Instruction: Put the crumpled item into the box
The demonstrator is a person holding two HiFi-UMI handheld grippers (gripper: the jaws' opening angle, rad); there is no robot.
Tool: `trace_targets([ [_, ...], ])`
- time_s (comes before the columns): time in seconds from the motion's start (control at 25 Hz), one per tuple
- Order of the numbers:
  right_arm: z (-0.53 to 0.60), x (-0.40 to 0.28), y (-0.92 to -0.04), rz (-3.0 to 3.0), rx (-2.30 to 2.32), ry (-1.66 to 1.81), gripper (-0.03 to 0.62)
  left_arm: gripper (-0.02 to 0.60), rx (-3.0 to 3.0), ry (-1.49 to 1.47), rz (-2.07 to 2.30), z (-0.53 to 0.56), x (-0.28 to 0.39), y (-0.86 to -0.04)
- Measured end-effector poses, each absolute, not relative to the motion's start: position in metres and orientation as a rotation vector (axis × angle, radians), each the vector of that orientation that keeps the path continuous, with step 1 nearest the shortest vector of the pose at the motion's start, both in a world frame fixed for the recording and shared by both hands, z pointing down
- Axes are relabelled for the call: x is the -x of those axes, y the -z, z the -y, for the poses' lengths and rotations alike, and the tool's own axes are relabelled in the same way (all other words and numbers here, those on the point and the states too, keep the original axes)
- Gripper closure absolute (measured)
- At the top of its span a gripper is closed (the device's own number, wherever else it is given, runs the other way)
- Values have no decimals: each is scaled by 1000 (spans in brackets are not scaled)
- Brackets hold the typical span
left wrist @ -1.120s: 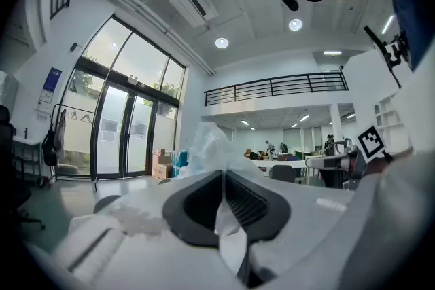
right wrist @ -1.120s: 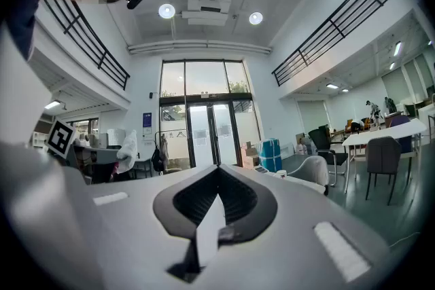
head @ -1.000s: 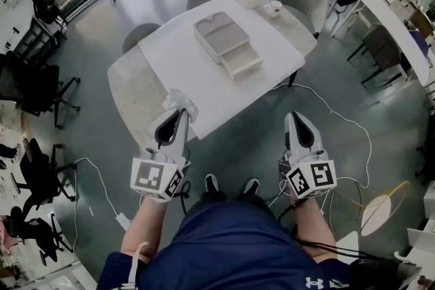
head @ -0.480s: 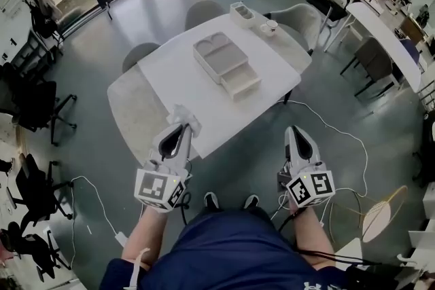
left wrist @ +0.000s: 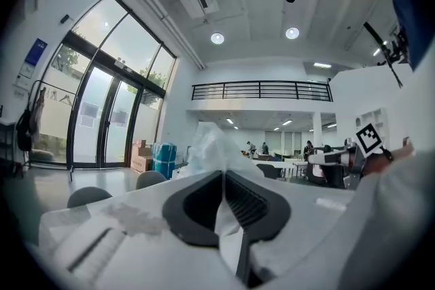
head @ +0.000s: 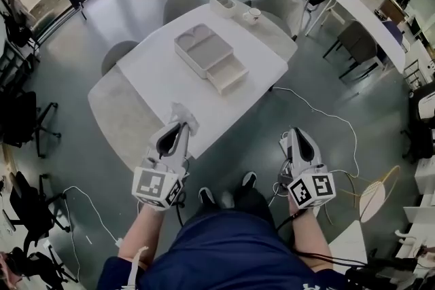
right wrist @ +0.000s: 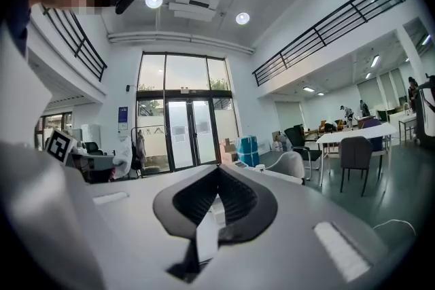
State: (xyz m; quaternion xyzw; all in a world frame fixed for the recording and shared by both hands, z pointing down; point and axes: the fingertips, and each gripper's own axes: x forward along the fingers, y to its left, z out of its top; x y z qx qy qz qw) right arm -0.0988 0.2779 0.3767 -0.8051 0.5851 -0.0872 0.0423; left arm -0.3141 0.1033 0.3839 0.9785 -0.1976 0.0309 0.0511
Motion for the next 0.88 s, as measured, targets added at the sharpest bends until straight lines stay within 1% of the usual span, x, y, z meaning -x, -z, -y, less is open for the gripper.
trace_targets([
  [0.32,-253,59,-379,-1816,2413,274,592,566,-3014,-121,586,-92,266,-377],
  [0.72,-218,-38,-385,-1911,2266,328,592,566,-3032,-167,716,-85,173,-364],
  [0.88,-207,-65,-394,-1961,2207,371,592,566,-3016,-221,776,-84,149,-371],
])
